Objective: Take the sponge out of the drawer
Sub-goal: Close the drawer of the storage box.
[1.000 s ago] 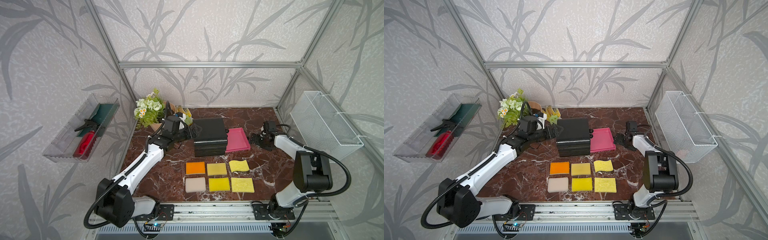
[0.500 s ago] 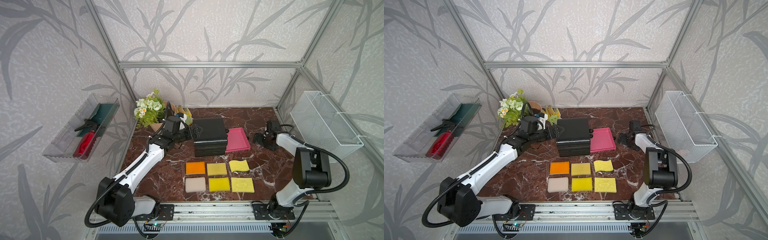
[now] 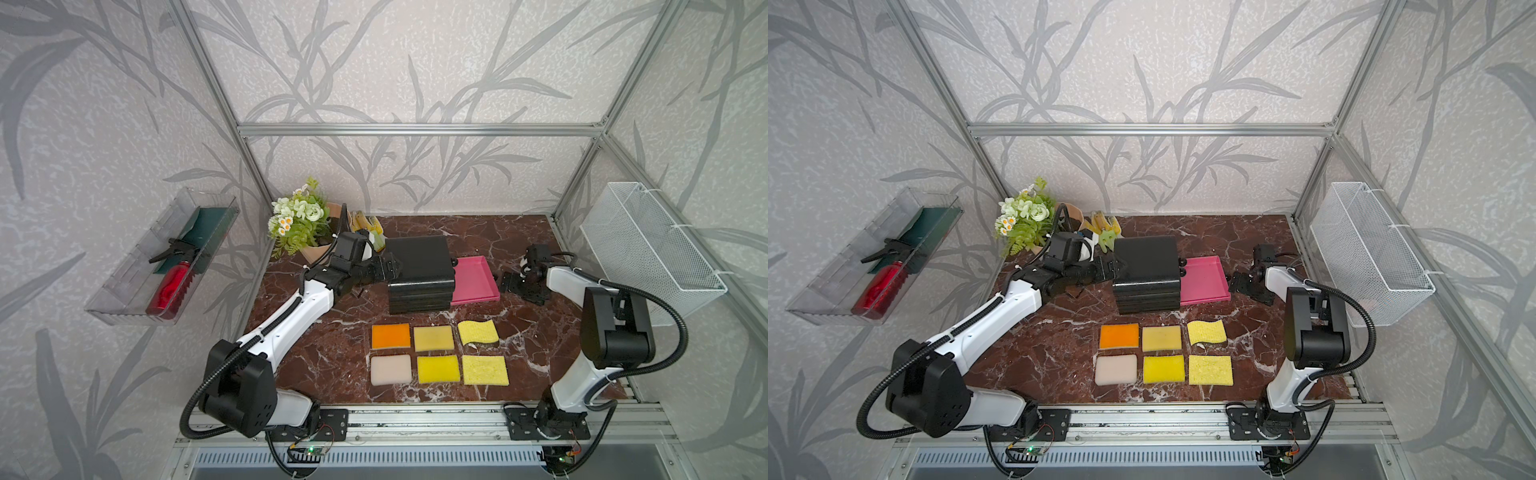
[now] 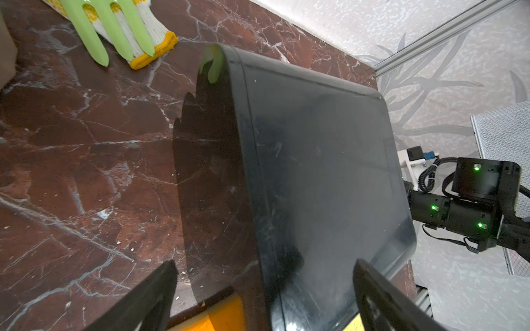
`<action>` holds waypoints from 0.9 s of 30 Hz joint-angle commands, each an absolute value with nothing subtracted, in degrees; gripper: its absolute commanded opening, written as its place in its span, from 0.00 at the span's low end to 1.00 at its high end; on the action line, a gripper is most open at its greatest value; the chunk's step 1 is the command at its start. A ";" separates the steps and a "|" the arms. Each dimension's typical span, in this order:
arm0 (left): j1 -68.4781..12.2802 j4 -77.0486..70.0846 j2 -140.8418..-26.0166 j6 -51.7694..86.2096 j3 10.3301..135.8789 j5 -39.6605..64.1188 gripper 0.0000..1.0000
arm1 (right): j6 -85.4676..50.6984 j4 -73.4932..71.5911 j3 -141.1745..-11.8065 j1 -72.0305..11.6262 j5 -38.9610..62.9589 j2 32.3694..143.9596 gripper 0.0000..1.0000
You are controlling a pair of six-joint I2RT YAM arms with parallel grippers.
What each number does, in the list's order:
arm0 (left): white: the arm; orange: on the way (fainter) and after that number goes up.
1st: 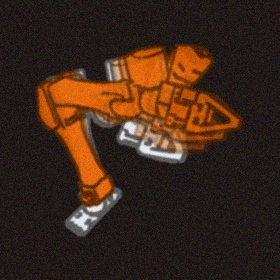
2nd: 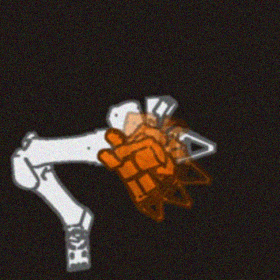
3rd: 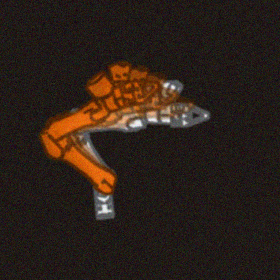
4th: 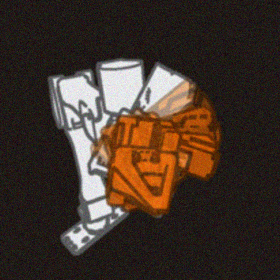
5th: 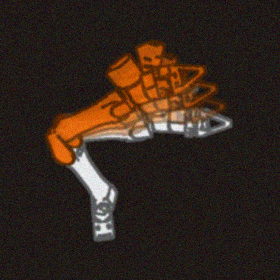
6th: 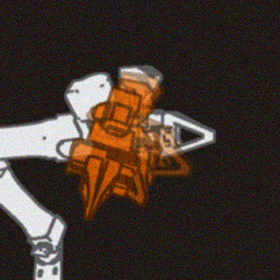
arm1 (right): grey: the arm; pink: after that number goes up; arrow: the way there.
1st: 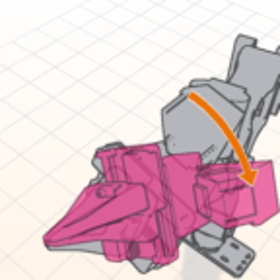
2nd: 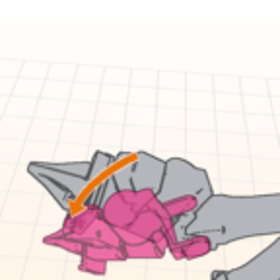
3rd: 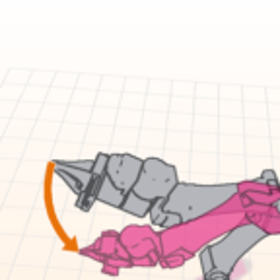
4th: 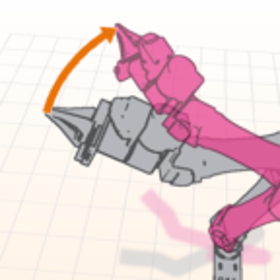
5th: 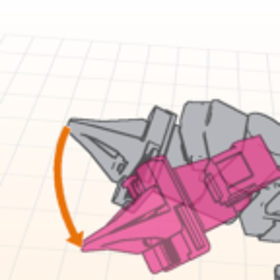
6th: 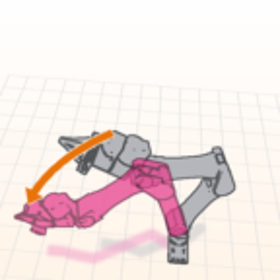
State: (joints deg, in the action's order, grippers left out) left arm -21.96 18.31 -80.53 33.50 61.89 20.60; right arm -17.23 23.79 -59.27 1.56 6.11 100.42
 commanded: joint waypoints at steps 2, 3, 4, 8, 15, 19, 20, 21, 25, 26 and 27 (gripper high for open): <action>-21.70 17.83 -81.55 32.33 63.88 23.44 0.95 | -15.59 24.26 -59.58 -1.13 6.37 101.53 0.99; -21.71 17.74 -81.44 32.28 63.74 23.53 0.95 | -15.51 24.09 -59.50 -1.65 6.42 101.49 0.99; -21.71 17.63 -81.27 32.40 63.64 23.55 0.95 | -15.48 24.00 -59.48 -2.11 6.33 101.35 0.99; -21.71 17.54 -80.86 32.40 63.54 23.64 0.95 | -15.57 24.00 -59.58 -3.83 6.52 100.73 0.99; -21.71 17.14 -81.10 32.43 63.46 24.51 0.95 | -15.73 22.91 -60.91 -6.61 8.17 100.45 0.99; -21.67 16.87 -81.15 32.26 63.45 24.85 0.95 | -15.93 22.51 -62.13 -8.85 8.35 101.11 0.99; -21.69 16.80 -81.26 32.25 63.41 24.96 0.95 | -16.00 22.37 -62.41 -9.57 8.35 101.25 0.99; -21.71 16.70 -81.22 32.09 63.37 25.02 0.95 | -16.08 22.11 -62.57 -10.22 8.50 101.34 0.99; -21.71 16.39 -81.64 32.09 63.37 25.45 0.95 | -16.87 20.91 -62.57 -11.85 9.52 101.50 0.99; -21.71 16.19 -81.73 32.15 63.37 25.61 0.95 | -17.16 20.62 -62.58 -12.17 9.99 101.51 0.99; -21.71 16.17 -81.82 32.08 63.37 25.75 0.95 | -17.23 20.23 -62.58 -12.45 10.48 101.51 0.99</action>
